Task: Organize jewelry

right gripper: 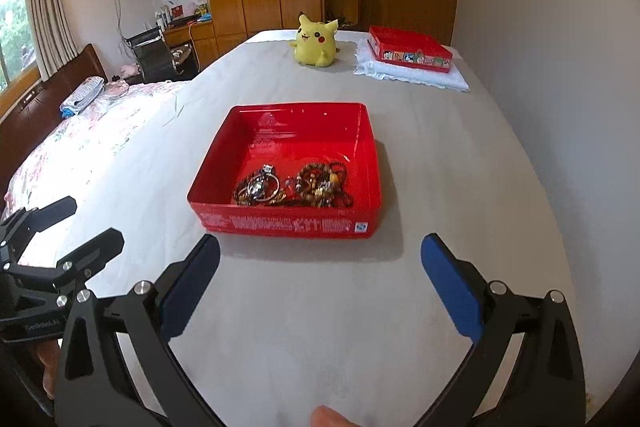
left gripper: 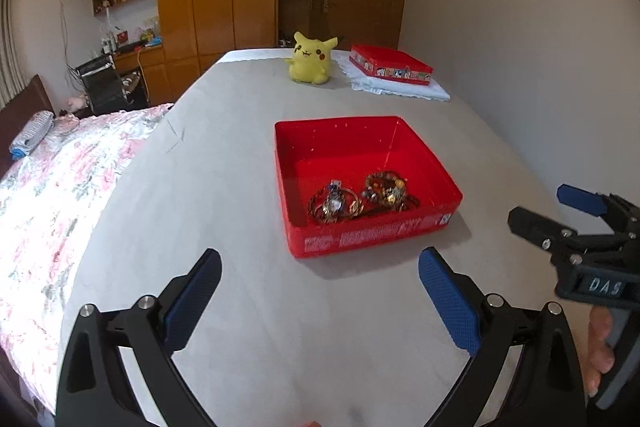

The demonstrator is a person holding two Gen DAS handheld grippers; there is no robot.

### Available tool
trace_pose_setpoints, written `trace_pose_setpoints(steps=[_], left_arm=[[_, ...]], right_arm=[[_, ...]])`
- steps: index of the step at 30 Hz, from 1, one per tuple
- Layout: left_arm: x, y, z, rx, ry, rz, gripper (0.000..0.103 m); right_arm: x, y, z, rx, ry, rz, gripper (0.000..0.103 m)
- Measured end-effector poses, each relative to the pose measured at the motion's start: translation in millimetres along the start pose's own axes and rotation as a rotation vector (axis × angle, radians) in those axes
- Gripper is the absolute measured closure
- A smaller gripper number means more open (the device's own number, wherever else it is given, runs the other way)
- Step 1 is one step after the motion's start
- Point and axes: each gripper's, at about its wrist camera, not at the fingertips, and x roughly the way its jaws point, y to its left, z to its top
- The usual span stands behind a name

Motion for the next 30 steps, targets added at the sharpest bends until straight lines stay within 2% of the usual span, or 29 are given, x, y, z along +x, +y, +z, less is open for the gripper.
trace_pose_setpoints(steps=[3,9,17,24,30], left_arm=[[6.0,0.5,8.0,-0.005,0.001,-0.022,0.004],[23.3,-7.2,15.8,0.032,0.037,-0.012,0.004],[43.7,-5.9,26.5,0.031,0.037,-0.011,0.004],[63.7,0.8,29.0,0.021,0.056,0.010,0.004],[75.3,4.7,31.2,0.012,0.067,0.017,0.004]], right_arm=[[8.0,2.5,8.4,-0.009,0.006,0.003,0.003],[23.6,4.2,18.5,-0.012,0.031,0.014,0.003],[54.7,6.4,32.2,-0.033,0.062,0.007,0.003],[80.1,3.6,31.9,-0.036,0.102,0.003,0.003],[83.6,1.1,33.9,-0.033,0.102,0.001,0.003]])
